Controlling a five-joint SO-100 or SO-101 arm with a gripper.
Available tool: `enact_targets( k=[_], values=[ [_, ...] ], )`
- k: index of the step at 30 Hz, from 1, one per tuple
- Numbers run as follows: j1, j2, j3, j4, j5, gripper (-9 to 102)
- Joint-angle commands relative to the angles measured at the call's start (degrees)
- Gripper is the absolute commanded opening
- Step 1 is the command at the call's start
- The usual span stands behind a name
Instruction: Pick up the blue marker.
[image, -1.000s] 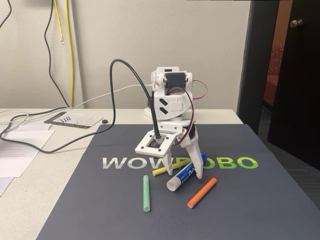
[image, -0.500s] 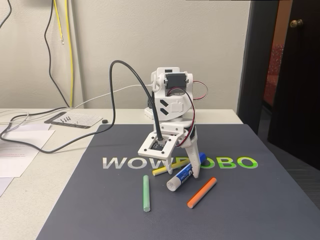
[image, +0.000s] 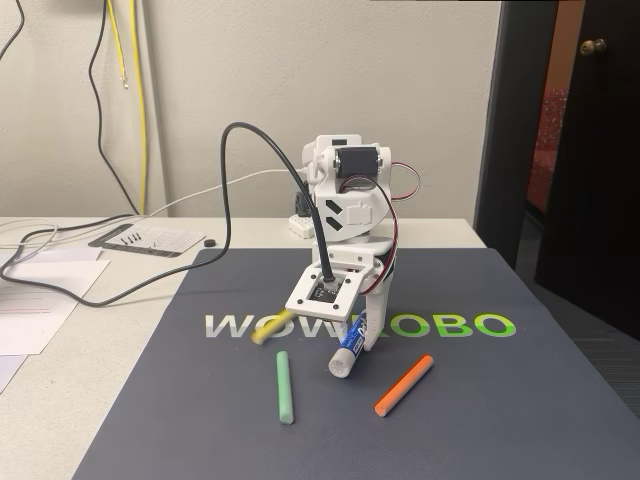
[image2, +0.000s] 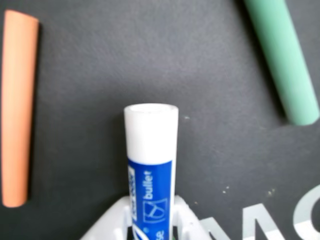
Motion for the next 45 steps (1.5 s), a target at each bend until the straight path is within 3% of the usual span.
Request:
enact_targets(
  k=[1,22,29,36,45],
  values=[
    [-0.5,0.7,-4.6,0.4,3.0,0],
    [0.4,12.7,-8.9,-2.4,30.1,0],
    [1.1,20.1,-8.9,0.3,43.5,0],
    [2.0,28.0,-8.9,3.8,64.6,0],
    [2.6,38.1,-8.9,12.5,71.4,0]
  ],
)
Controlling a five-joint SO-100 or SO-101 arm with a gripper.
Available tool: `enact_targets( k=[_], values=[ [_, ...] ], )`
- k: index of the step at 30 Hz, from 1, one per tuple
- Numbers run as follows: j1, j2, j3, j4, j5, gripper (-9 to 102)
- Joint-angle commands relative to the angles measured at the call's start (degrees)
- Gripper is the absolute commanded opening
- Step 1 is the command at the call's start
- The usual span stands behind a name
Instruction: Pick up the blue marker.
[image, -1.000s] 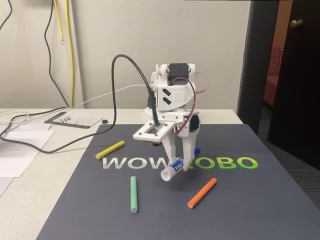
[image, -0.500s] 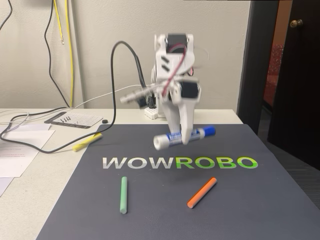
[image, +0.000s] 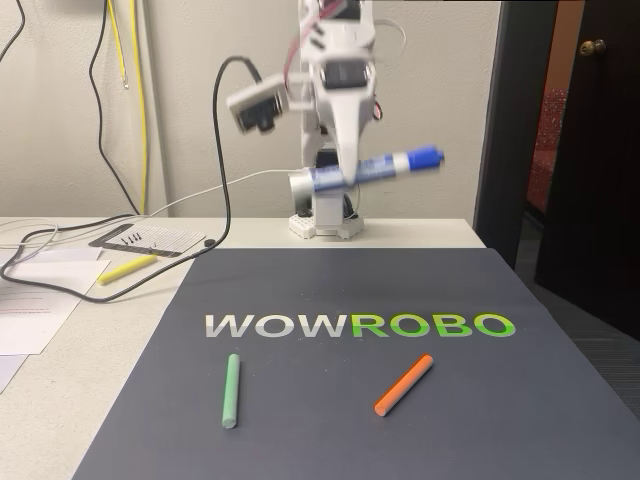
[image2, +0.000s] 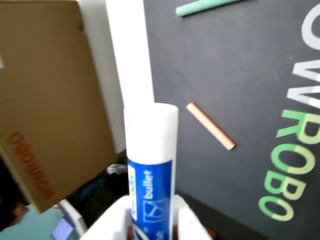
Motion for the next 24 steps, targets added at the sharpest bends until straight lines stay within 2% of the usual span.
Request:
enact_targets(
  k=[1,4,24],
  values=[
    [0.4,7.5,-2.0,7.0,2.0,0],
    [0.4,10.9,-2.0,10.9,2.7,0],
    [2.5,45.8,37.2,10.8,4.5,0]
  ],
)
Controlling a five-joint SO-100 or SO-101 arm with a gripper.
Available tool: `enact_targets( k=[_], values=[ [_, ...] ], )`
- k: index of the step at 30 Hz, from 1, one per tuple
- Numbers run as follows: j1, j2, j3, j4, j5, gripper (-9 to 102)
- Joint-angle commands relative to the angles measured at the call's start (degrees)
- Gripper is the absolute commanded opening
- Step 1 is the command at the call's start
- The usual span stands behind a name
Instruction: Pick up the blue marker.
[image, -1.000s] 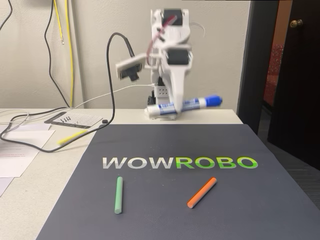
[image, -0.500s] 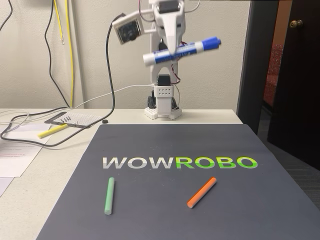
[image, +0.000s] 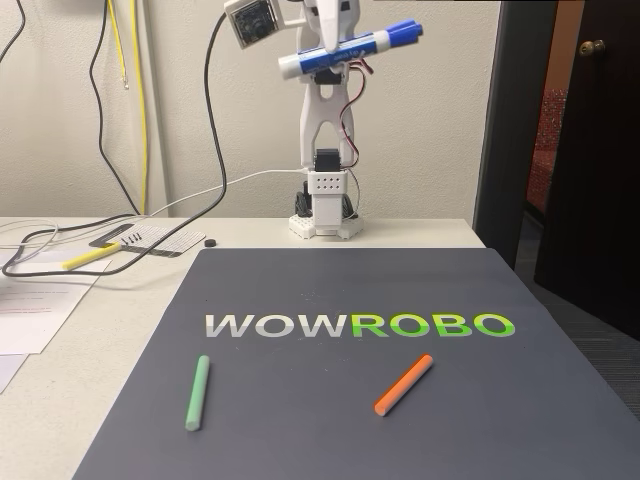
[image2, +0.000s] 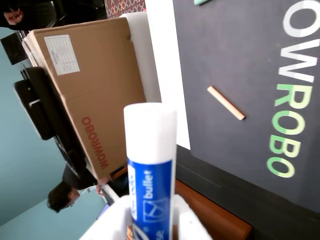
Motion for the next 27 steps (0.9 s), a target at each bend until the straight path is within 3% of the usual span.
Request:
enact_targets(
  k=[1,7,21,27],
  values=[
    [1.0,8.3,8.6,9.9,0.4,0],
    [2.5,21.0,28.0,6.8,0.0,0],
    [4.7,65.2,94.0,-21.2,-1.1,0],
    [5.6,80.0,115.4,-31.4,-1.9,0]
  ],
)
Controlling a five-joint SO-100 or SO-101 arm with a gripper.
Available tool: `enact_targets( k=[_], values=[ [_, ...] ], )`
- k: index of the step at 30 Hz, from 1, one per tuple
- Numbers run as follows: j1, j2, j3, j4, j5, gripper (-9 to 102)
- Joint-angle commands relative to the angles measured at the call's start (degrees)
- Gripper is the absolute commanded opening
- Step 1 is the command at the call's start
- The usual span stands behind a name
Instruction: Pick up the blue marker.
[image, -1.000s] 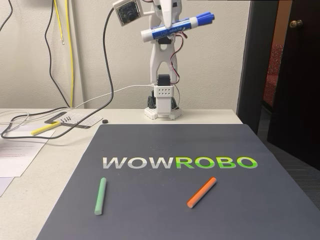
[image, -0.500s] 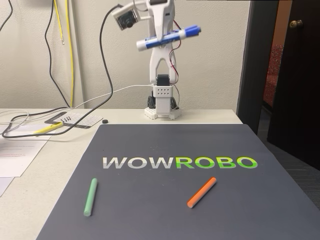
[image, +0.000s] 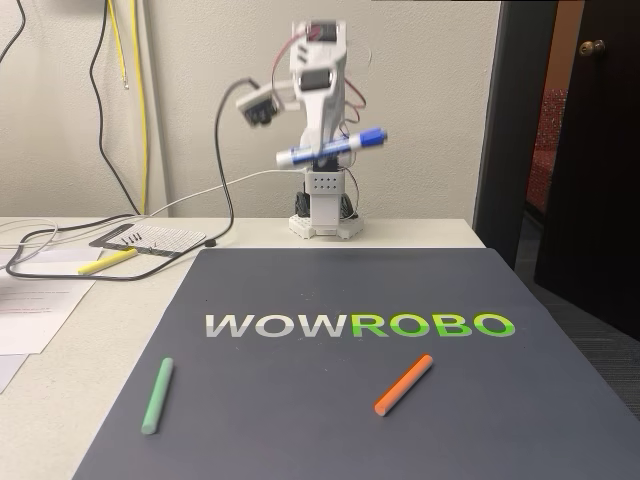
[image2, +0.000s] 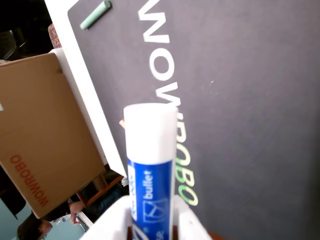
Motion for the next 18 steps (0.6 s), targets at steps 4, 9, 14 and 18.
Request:
enact_targets(
  k=[4,9,14,18],
  values=[
    [1.8,9.8,11.7,-6.0,-1.4,0],
    [3.7,12.8,16.6,-10.5,-4.0,0],
    [4.0,13.1,19.9,-15.3,-4.0,0],
    [5.1,14.2,23.1,-19.3,-4.0,0]
  ],
)
